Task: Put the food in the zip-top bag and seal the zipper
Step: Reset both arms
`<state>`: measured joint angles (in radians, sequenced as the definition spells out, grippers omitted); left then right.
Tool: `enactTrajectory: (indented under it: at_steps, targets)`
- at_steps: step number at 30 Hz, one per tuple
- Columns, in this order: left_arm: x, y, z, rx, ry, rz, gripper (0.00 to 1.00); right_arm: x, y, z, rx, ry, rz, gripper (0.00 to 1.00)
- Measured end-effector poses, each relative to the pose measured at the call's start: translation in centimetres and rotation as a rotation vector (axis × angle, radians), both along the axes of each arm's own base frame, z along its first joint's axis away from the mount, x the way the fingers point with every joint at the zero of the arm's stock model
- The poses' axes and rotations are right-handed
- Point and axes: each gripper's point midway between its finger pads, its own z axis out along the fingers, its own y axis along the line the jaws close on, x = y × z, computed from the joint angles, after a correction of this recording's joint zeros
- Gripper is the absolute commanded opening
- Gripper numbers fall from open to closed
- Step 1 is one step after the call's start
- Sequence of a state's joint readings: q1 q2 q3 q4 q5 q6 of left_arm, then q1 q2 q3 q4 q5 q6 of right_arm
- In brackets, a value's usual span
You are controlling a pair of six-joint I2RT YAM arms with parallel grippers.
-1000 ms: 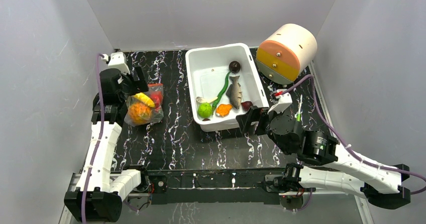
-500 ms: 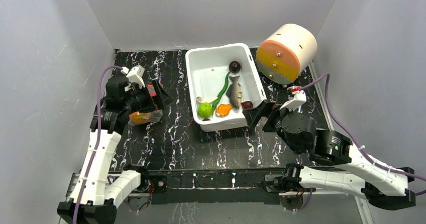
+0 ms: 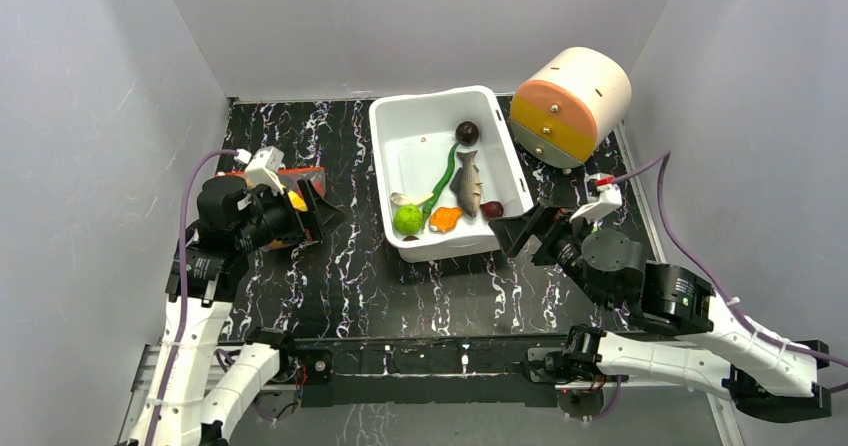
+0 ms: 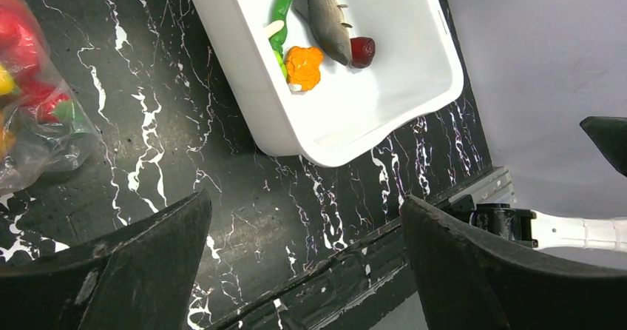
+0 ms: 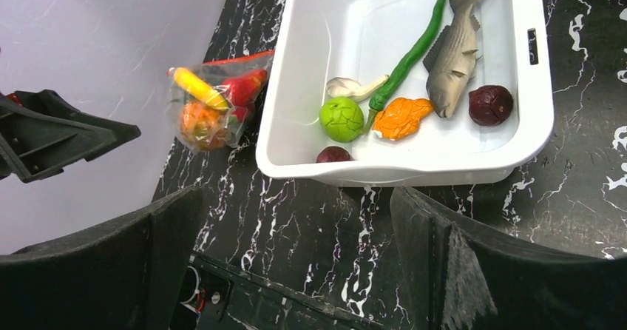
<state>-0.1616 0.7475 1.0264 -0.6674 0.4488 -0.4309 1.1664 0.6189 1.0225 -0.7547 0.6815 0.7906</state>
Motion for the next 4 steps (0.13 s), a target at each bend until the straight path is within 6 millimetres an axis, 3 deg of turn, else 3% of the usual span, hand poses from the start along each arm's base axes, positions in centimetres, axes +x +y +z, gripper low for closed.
enactTrajectory:
  at_steps: [4]
  targets:
    - [-0.05, -0.07, 0.01, 0.0, -0.001, -0.002, 0.98, -0.09, -0.39, 0.44, 0.021, -0.013, -0.003, 0.98]
